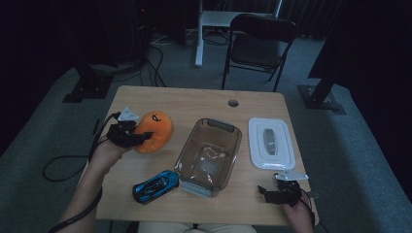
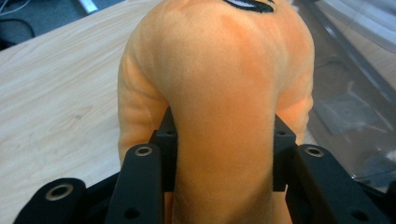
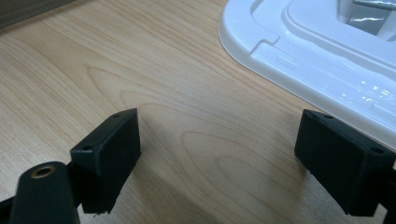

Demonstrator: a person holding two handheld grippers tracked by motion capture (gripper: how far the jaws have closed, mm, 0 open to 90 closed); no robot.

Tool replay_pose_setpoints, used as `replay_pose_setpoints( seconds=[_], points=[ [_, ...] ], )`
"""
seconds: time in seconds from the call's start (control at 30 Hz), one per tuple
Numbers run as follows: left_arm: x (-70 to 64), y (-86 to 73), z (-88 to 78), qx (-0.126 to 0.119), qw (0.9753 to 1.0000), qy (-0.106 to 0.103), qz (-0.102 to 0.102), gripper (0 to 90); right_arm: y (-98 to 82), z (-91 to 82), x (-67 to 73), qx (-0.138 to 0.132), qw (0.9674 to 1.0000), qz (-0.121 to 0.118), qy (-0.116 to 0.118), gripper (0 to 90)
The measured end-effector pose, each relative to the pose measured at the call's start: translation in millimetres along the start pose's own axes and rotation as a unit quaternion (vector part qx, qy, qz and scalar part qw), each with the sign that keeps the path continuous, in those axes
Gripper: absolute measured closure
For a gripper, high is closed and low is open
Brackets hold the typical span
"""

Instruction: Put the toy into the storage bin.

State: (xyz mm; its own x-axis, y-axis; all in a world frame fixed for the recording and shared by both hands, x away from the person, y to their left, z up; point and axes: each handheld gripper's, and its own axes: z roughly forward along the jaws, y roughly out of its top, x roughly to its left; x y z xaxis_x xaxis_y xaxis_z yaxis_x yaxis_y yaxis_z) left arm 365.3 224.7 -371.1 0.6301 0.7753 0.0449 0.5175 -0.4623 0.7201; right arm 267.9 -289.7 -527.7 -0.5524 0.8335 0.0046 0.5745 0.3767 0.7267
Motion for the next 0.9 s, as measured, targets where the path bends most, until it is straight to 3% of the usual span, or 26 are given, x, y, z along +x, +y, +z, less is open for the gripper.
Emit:
replay_pose_setpoints(
  seconds=[0.1,0.3,0.6,0.9],
  points=[
    [-4.3,8.2,4.3,-0.003,0.9998,-0.020,0.008,61.6,0.0,0.0,0.0,0.000,1.0000,0.000,0.000,13.9],
    [-17.2,28.9,11.6,-0.006,0.9990,-0.029,0.033,61.6,0.0,0.0,0.1,0.000,1.0000,0.000,0.000,14.0],
    [-27.7,66.3,13.8,-0.017,0.9981,-0.033,0.049,61.6,0.0,0.0,0.0,0.000,1.0000,0.000,0.000,14.0],
    [-52.1,93.7,19.1,-0.020,0.9946,-0.056,0.085,61.6,0.0,0.0,0.0,-0.001,1.0000,0.000,0.000,14.0]
  ],
)
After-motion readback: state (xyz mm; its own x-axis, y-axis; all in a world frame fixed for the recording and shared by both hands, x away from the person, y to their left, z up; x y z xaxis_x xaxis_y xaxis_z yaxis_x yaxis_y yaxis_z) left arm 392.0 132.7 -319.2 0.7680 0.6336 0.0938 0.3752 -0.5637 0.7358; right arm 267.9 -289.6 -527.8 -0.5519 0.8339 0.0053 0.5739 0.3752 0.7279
